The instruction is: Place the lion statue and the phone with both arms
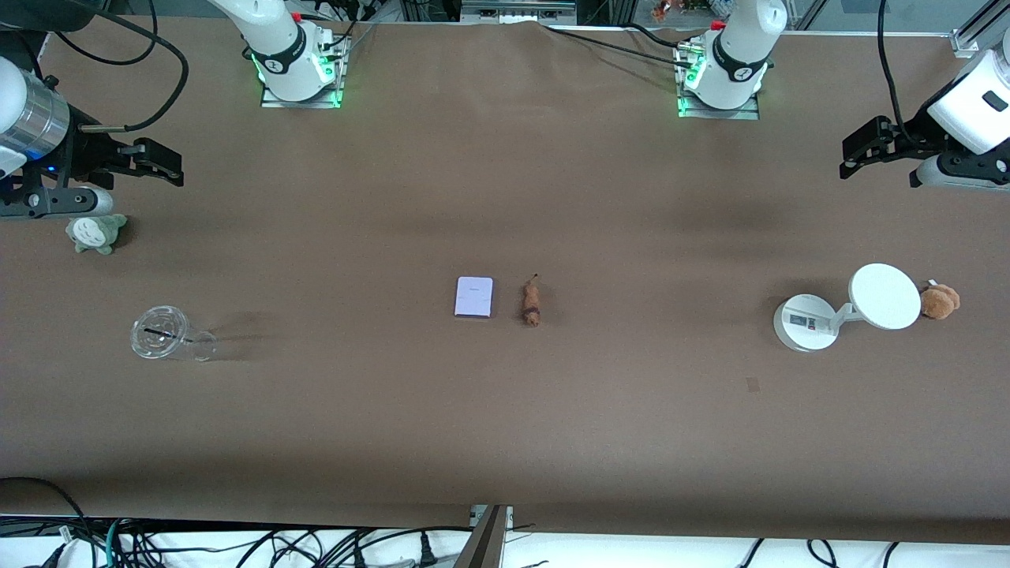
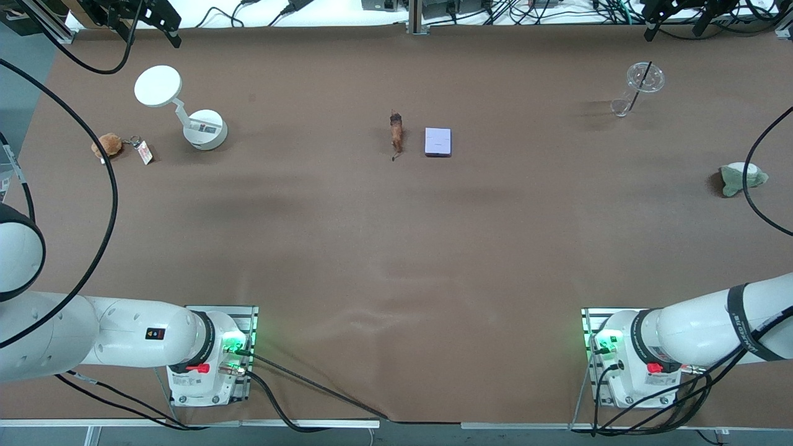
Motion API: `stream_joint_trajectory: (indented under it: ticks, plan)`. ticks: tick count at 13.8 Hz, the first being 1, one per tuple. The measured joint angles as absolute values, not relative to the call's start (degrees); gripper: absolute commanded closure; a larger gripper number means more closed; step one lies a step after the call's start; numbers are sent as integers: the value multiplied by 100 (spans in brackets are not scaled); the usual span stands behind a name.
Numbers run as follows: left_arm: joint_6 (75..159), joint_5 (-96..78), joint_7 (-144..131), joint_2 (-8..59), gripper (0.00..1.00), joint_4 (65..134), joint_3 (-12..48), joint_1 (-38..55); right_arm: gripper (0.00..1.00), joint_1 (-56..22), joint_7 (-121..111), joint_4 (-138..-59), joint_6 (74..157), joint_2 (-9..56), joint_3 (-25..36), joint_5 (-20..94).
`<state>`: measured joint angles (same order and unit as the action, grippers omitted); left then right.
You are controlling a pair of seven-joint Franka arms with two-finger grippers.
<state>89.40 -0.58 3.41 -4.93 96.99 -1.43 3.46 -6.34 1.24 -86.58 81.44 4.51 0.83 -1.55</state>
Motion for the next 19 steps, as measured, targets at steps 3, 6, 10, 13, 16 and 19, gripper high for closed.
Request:
stream_joint_trajectory:
  ticks: [3,6,10,13,16,19]
  plan:
    - [8863,-58,233,-494,0,9714,-140,343,0,-634,124,-8658,8144,451,83,-155]
    - [8781,-58,47,-494,0,9714,-128,343,0,-634,124,-8656,8144,451,83,-154]
    - [8752,-58,11,-491,0,9715,-125,343,0,-634,124,-8656,8144,453,83,-154]
    - [8736,-58,5,-480,0,9721,-123,342,0,-634,124,-8656,8144,464,81,-154]
    - [8675,-58,-28,-479,0,9722,-121,342,0,-635,124,-8656,8144,477,76,-154]
    - [8671,-58,-95,-478,0,9722,-121,342,0,-635,124,-8656,8144,479,76,-154]
